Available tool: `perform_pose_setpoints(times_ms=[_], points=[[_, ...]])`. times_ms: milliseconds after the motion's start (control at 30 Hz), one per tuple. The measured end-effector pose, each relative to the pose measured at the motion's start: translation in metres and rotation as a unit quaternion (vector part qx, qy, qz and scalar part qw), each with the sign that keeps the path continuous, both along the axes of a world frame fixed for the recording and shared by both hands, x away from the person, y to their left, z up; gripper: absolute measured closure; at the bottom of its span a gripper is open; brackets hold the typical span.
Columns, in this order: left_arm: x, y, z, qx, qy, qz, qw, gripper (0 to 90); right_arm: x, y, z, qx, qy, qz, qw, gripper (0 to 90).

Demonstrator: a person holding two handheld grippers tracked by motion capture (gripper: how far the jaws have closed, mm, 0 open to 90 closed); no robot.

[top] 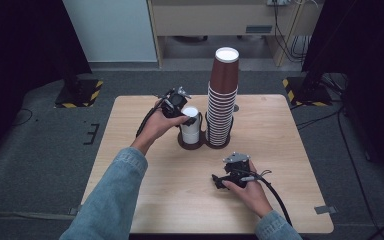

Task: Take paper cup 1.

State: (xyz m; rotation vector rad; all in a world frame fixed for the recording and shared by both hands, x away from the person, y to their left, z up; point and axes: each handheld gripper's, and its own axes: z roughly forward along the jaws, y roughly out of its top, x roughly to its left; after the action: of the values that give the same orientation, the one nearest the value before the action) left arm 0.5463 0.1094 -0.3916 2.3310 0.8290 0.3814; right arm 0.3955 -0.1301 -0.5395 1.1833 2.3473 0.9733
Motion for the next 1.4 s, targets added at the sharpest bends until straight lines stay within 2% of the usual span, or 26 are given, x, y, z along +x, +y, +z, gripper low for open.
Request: perform_pose_setpoints(times_ms=[67,133,333,500,633,700,733,767,833,1033,1400], points=[[0.003,-0.003,-0.002,0.012,0.000,-0.006,0.9999,21.1,0.000,0.000,0.000,0.000,0.000,0.001,1.0000,0.6],[0.004,-0.005,-0.003,0.004,0.002,-0.004,1.0000,21.6,0.000,0.000,0.000,0.000,0.000,0.001,1.0000,0.6],[0.007,-0.008,-0.006,0.015,0.009,-0.015,0.9997,22.6,0.000,0.000,0.000,0.000,0.000,0.000,1.0000,0.6],[0.007,-0.009,-0.007,0.017,0.008,-0.020,0.9996,30.3,0.000,0.000,0.000,0.001,0.000,0.001,1.0000,0.6],[0.007,-0.010,-0.006,0.020,0.010,-0.021,0.9995,31.1,0.000,0.000,0.000,0.001,0.000,0.001,1.0000,0.6],[0.007,-0.009,-0.003,0.025,0.008,-0.024,0.9994,31.3,0.000,0.000,0.000,0.001,0.000,0.001,1.0000,0.6],[0.007,-0.010,-0.001,0.017,0.006,-0.020,0.9996,31.3,0.000,0.000,0.000,0.001,0.000,0.001,1.0000,0.6],[0.007,-0.009,0.001,0.024,0.006,-0.024,0.9994,31.4,0.000,0.000,0.000,0.001,0.000,0.002,1.0000,0.6],[0.006,-0.010,0.004,0.011,0.001,-0.018,0.9998,31.4,0.000,0.000,0.000,0.000,-0.001,0.002,1.0000,0.6],[0.004,-0.010,0.013,0.013,-0.006,-0.019,0.9997,31.6,0.000,0.000,0.000,0.000,0.000,0.002,1.0000,0.6],[-0.004,-0.003,0.037,-0.001,-0.023,-0.017,0.9996,32.0,0.000,0.000,0.000,-0.002,0.000,0.003,1.0000,0.6]])
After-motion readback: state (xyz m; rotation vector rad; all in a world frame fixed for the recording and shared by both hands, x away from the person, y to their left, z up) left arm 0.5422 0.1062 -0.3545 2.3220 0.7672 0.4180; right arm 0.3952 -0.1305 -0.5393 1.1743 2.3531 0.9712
